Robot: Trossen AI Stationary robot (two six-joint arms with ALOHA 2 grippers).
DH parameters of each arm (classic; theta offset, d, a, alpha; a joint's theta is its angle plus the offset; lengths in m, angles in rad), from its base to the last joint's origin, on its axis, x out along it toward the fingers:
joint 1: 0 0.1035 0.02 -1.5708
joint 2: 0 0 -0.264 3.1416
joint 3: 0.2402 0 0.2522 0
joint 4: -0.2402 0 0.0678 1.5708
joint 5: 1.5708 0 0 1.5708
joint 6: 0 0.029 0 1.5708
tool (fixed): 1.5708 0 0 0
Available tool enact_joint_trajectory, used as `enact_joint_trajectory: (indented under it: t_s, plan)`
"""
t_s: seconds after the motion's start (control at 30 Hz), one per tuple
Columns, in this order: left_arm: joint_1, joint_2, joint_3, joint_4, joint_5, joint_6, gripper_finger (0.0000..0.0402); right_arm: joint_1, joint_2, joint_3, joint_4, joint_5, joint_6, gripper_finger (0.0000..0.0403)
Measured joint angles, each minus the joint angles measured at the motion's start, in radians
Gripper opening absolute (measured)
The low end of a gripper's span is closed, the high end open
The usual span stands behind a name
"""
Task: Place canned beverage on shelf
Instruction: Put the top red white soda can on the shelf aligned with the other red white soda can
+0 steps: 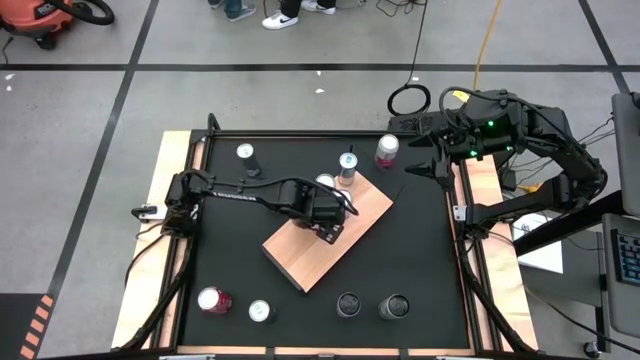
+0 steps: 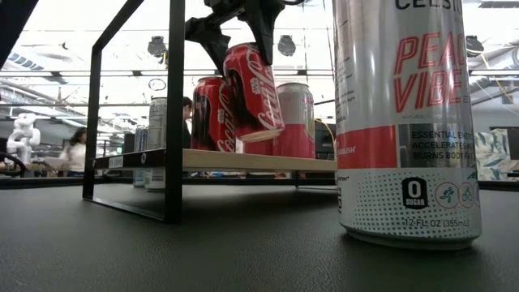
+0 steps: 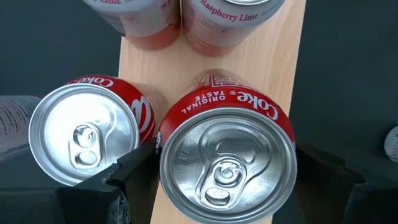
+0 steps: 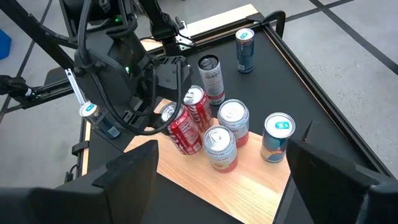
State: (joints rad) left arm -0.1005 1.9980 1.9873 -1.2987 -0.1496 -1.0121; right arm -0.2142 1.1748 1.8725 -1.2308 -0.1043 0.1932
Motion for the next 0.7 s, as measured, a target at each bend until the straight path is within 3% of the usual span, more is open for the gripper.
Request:
enact_joint_trajectory:
  t_s: [0.7]
  plan:
    - [-0.003, 0.050, 0.000, 0.007, 0.017, 0.027, 0.0294, 0.000, 0.000, 0.000, 0.000, 0.000, 0.003, 0.0331]
